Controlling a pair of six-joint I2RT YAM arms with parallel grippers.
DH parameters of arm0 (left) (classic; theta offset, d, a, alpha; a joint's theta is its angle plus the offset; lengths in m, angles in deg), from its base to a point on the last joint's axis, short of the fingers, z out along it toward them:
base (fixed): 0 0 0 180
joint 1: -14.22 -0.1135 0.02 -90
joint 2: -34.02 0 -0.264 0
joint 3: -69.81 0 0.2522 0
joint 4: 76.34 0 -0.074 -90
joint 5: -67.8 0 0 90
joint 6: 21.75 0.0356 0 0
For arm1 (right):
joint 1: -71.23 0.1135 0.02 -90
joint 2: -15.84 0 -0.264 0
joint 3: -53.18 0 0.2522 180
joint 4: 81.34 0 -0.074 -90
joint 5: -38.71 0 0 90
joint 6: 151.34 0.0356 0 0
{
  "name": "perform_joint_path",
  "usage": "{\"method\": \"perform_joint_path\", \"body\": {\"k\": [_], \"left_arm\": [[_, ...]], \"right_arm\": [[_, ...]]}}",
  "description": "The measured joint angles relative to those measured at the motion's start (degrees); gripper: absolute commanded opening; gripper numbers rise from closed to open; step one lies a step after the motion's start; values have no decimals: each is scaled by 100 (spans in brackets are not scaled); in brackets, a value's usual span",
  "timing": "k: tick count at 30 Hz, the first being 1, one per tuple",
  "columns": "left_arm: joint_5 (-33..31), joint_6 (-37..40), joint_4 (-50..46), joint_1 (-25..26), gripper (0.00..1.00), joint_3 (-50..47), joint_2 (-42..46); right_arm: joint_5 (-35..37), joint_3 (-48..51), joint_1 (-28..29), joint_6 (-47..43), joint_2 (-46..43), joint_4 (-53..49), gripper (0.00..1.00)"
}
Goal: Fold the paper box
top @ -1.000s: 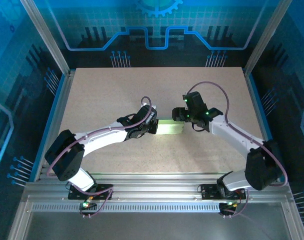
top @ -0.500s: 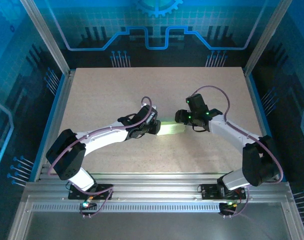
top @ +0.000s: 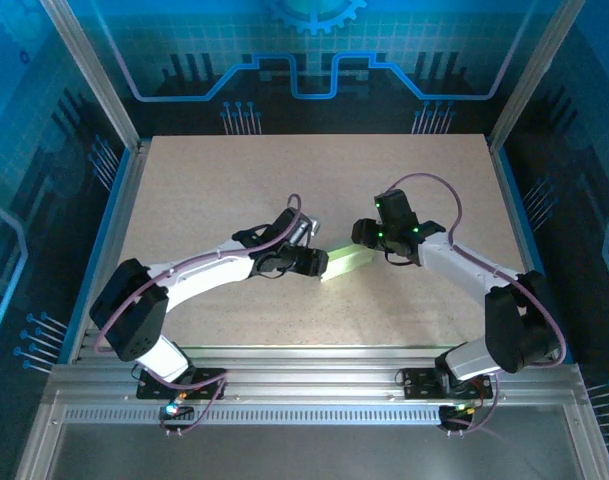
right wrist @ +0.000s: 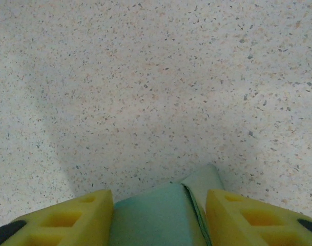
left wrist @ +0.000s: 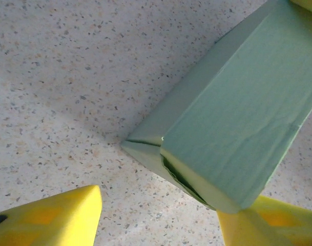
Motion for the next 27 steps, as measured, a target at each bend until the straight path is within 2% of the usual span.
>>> {"method": "perform_joint_path", "body": {"k": [2,5,13,17,23,27], "left_arm": [[153,-61,7,-98,51,-7,0],[251,-109,28,-157,51,-11,0],[369,-136,103,-186,64,-98,-2],[577,-177,192,-199,79,-146,-20],[844,-170,411,-236,82,-216,-44],[931,-173,597,-273,88,-273,-42]], "right_arm": [[-13,76,2,33,-7,129,47],[-31,146,2,42,-11,302,45],[22,286,4,59,-11,599,42],[57,337,17,96,-9,732,42],[61,361,79,153,28,868,41],[63,372,87,173,33,896,41]]}}
